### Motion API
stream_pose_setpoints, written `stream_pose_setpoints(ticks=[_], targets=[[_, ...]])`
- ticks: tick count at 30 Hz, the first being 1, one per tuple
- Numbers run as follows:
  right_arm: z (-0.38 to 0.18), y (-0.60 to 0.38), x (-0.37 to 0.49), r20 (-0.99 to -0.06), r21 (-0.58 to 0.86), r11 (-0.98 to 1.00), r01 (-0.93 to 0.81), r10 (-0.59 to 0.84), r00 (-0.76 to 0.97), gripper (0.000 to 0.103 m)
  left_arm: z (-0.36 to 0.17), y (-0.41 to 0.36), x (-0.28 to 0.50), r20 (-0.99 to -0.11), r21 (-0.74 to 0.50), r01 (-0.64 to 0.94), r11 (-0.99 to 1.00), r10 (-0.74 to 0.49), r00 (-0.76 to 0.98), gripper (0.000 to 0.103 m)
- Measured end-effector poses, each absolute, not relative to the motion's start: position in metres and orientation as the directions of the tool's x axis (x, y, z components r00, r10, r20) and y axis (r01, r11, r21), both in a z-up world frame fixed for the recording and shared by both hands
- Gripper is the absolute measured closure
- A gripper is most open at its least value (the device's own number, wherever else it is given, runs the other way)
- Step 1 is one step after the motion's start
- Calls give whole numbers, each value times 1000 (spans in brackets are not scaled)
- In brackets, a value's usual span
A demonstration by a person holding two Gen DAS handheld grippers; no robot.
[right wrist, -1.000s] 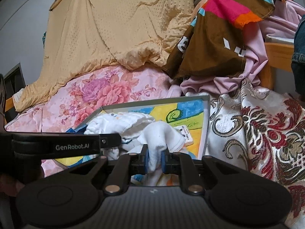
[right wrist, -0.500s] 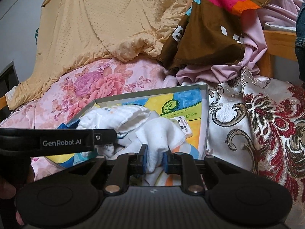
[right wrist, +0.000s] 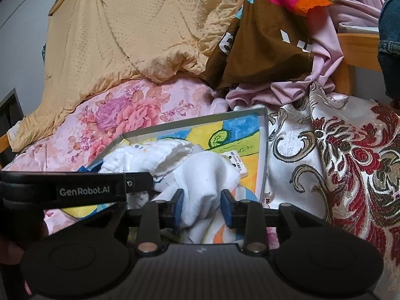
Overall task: Organize soft objects
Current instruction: 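Carry the towel into the frog tray with the left tool while the right tool lowers the white cloth there, then open both tools and move them back from the tray toward the bed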
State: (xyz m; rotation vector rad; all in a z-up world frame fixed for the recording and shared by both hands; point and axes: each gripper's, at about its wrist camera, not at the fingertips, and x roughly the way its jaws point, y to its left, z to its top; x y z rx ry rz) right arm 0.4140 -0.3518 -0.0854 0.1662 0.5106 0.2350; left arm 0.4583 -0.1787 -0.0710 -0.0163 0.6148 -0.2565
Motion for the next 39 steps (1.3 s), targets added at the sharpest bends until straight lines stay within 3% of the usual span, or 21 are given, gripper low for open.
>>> stream_pose_setpoints(ticks=[6,10,22,39], targets=[[-82,-354,412,-458,216,960,-178,261,850,52,-65,-174,458,-576,-114,211,971,-237,782,45],[-81,-358,410,-459,227,960,-166,256,851,37,-63,-173,458,-594,-124,206,971,-238,769,40],[-68,-359,398,-447,220,957,-189,271,853,12,-48,-166,443,-614,-118,184,976,-218,758,26],[-38,-358,368,-404,171,965,-200,254,879,0,-5,-143,392,-564,7,138,990,-110,818,8]])
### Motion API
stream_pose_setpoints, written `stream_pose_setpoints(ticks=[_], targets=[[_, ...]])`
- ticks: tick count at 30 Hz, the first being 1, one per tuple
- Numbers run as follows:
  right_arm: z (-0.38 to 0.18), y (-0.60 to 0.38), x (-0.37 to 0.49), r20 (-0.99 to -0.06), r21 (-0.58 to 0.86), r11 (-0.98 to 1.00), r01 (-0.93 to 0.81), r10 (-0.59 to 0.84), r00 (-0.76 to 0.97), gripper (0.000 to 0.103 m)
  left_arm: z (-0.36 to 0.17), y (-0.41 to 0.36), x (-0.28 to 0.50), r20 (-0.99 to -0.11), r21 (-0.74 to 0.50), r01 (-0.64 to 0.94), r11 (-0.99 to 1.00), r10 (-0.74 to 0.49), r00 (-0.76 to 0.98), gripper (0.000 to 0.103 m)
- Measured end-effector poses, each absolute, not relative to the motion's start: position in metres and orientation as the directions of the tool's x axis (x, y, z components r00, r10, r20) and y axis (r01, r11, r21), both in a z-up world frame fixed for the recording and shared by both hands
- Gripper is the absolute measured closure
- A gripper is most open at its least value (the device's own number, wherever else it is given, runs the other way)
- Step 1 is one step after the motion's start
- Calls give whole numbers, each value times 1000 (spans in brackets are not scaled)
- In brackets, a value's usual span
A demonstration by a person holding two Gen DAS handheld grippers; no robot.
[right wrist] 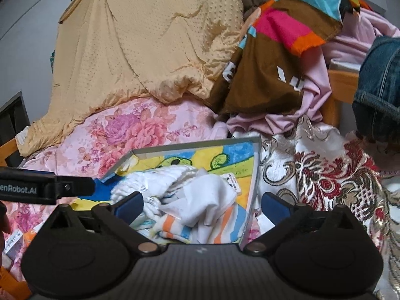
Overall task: Organize soft objects
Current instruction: 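Open both tools and move them back from the tray toward the bed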
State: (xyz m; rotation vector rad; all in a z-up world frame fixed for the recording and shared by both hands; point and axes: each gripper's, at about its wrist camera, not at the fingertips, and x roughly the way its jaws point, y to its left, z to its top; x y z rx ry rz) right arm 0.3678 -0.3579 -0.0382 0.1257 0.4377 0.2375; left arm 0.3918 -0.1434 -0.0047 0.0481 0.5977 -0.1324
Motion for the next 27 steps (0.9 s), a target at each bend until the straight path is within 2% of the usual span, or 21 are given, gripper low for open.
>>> stream_pose_setpoints(ticks=[5,14,27], targets=[[-18,-348,345,-372,117,964,-239,266,890,0,5,-131,361,-538,56,127,990,-78,839,5],[-6,-333,305,-353,25,966,-256,248,902,0,19,-101,306,-531,50,85,995,-46,846,1],[3,-333,235,-336,30,964,-264,258,906,0,40,-84,226,-536,52,76,996,-37,844,1]])
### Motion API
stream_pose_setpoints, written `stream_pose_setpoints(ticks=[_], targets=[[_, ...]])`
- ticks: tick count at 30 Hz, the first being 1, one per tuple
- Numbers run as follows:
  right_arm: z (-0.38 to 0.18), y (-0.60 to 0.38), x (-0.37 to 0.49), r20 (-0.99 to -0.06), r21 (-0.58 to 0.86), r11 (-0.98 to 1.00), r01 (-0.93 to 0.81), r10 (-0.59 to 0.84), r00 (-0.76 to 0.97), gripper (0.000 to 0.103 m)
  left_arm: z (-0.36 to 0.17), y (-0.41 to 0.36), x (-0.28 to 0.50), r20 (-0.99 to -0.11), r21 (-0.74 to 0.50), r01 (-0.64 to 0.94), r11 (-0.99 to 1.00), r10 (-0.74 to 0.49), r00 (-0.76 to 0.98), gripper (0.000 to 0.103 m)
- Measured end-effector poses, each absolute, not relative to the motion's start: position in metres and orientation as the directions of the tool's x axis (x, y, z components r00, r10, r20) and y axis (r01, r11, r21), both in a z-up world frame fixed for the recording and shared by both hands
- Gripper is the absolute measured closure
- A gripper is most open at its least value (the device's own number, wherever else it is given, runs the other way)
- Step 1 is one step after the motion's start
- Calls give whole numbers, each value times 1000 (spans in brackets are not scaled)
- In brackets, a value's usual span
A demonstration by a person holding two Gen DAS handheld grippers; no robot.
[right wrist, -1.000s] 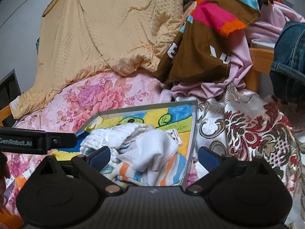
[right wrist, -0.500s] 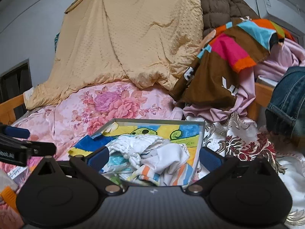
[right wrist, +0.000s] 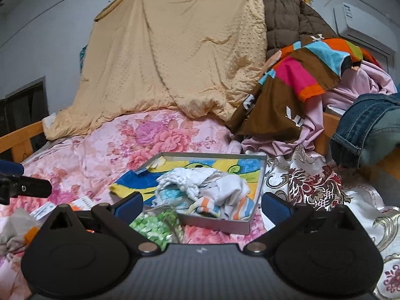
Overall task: Organize soft objects
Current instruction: 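Open both tools and move them back from the tray toward the bed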
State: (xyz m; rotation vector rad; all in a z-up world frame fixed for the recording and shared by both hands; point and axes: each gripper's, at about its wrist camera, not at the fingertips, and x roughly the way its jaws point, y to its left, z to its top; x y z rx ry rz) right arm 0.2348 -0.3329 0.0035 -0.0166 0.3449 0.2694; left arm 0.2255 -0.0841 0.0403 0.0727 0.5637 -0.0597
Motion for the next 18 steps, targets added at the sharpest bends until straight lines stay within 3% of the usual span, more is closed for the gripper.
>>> stream_pose_setpoints(ticks=[12,18], targets=[[21,-331,171,-333,-4,923,-384,361,871,0,52,-83,133,-516,-10,-50,999,38,856,1],[23,-332,148,-333,-15,913,-407,379,863,0,53,-98,95,-446,68,-40,997,66,893,1]])
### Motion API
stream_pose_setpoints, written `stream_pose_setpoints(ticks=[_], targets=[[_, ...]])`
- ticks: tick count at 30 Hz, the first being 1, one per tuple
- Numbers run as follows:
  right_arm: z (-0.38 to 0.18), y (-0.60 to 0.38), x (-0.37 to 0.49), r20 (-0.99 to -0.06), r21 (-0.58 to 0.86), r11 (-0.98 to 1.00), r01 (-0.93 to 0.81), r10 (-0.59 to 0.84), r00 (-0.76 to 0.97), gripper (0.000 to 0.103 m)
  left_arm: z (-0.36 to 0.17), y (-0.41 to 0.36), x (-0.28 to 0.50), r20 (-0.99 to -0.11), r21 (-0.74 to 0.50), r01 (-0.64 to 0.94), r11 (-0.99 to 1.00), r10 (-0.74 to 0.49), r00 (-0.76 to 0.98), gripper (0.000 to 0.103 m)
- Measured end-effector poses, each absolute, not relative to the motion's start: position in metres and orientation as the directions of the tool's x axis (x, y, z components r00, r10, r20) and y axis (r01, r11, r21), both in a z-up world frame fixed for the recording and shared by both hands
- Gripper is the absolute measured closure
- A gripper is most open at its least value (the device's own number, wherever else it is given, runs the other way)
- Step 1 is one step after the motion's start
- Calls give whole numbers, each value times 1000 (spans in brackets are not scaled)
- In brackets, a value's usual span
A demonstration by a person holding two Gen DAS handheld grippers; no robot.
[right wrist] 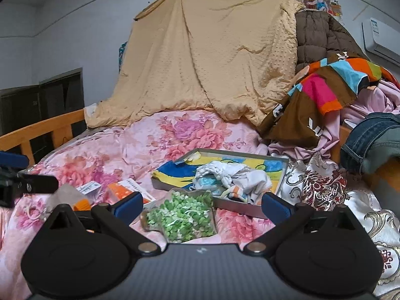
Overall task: Organize soft objects
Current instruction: 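Open both tools and move them back from the tray toward the bed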
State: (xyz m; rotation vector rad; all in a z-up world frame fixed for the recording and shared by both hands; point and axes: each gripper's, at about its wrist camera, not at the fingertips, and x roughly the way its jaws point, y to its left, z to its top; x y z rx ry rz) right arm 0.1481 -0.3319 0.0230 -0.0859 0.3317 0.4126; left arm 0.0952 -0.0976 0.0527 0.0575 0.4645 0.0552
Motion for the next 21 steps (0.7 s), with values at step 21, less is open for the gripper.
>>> stream_pose_setpoints(ticks=[21], targets=[[-21,-283,128,-523,-100,822,-561,436,732,0,-16,-70,59,-595,113,-75,991,128,793,1]])
